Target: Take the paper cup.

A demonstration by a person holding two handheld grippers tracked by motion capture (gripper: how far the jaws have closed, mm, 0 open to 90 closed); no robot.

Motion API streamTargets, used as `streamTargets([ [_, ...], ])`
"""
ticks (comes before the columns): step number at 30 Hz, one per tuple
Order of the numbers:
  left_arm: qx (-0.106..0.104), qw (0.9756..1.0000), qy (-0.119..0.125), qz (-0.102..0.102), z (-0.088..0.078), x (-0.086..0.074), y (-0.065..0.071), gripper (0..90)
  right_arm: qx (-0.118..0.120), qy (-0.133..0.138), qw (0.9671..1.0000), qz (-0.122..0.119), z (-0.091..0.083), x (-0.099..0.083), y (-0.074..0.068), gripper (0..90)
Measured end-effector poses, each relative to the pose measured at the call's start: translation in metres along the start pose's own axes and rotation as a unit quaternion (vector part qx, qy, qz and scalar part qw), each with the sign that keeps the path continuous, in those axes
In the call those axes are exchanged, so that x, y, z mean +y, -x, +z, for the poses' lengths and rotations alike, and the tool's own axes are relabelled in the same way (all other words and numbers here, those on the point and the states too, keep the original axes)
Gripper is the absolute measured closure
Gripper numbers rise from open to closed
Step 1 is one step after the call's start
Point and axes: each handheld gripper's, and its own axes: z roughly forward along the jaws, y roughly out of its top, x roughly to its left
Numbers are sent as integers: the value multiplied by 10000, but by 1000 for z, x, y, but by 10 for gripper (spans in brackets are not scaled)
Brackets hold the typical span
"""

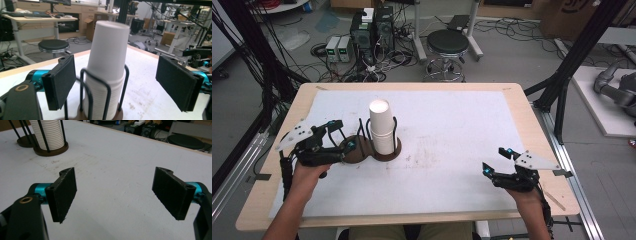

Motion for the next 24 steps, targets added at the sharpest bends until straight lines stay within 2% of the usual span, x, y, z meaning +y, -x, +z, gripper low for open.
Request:
streamTargets([
  [1, 22, 9999, -83, 69, 7, 7, 0, 161, 7, 3, 10000, -10, 0, 0, 0, 202],
  [3, -23, 9999, -144, 28, 18, 16, -3, 161, 4, -7, 10000, -5, 0, 0, 0, 202],
  [4, -23, 9999, -144, 28, 18, 16, -3, 161, 6, -3, 10000, 4, 0, 0, 0, 202],
  [5, -139, 9998, -138, -104, 27, 23, -5, 162, 1, 21, 10000, -24, 0, 0, 0, 202],
  [8, -231, 9995, -180, -83, 37, 29, -6, 161, 10, 5, 10000, 3, -1, 0, 0, 202],
  [9, -191, 9992, -359, 22, 48, 34, -5, 161, -1, 28, 10000, -28, -1, 0, 1, 202],
  [10, -191, 9992, -359, 22, 48, 34, -5, 161, -6, 4, 10000, -13, -1, 0, 0, 202],
  [11, -216, 9984, -516, 99, 59, 38, -4, 161, -8, 6, 10000, -12, -1, 0, 0, 202],
  [12, -216, 9984, -516, 99, 59, 38, -4, 161, 6, 13, 10000, -18, -1, 0, 0, 202],
  [13, -199, 9973, -677, 184, 69, 40, -3, 161, 4, 5, 10000, -5, -1, 0, 0, 202],
  [14, -199, 9973, -677, 184, 69, 40, -3, 161, 4, 5, 10000, -5, -1, 0, 0, 202],
  [15, -115, 9964, -798, 252, 77, 40, -3, 161, 15, -1, 10000, 8, -1, 0, 0, 202],
  [21, -45, 9942, -1052, 199, 95, 36, -4, 175, 22, 5, 10000, -13, -2, -1, 0, 202],
  [24, -54, 9934, -1127, 227, 99, 35, -4, 216, 29, 0, 10000, -4, -2, -1, 1, 202],
])
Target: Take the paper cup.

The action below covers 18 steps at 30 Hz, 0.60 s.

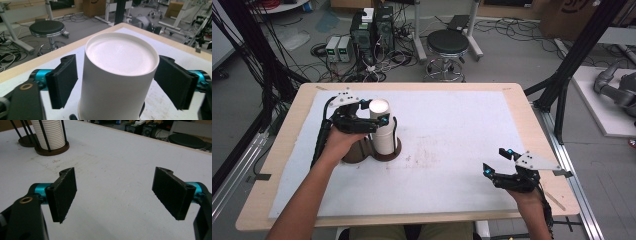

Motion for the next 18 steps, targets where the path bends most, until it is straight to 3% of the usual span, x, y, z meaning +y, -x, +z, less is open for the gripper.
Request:
streamTargets([
  [7, 61, 10000, -17, 62, 3, 1, 0, 305, 18, 4, 10000, -15, 1, 0, 0, 202],
  [18, -14, 9986, 477, 220, -11, 22, 5, 323, 39, -42, 10000, 37, 1, 0, -1, 202],
])
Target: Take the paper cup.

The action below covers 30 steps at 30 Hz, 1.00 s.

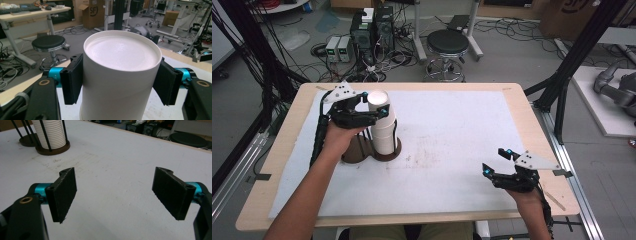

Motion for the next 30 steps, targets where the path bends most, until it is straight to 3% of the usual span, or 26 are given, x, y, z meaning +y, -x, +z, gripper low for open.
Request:
streamTargets([
  [9, -35, 9991, 406, -84, -16, 24, 1, 327, 1, 2, 10000, 10, 0, 0, 0, 202],
  [15, -53, 9967, 768, -265, -39, 34, -1, 328, 8, 20, 10000, 31, 0, 0, -1, 202],
  [24, -37, 9963, 817, -251, -69, 27, -4, 328, 55, 8, 10000, 9, 3, 2, -3, 202],
  [30, -184, 9964, 795, -240, -86, 12, -1, 328, 124, -12, 9999, 77, 9, 4, -5, 202],
])
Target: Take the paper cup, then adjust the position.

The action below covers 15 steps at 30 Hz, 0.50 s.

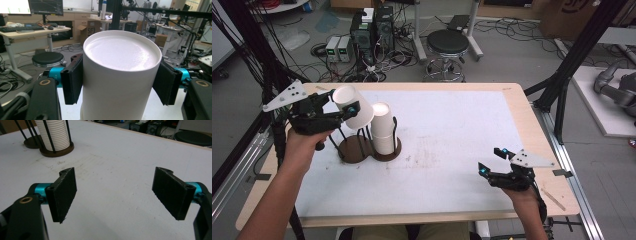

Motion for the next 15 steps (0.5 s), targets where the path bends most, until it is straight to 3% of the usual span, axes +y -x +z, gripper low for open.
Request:
streamTargets([
  [8, -116, 9999, -76, -5, -11, -22, 7, 328, 127, -45, 9999, -61, 6, 3, -6, 202],
  [15, -571, 9980, -261, 108, -6, -34, 29, 328, 203, 37, 9997, -99, 4, 5, -9, 202],
])
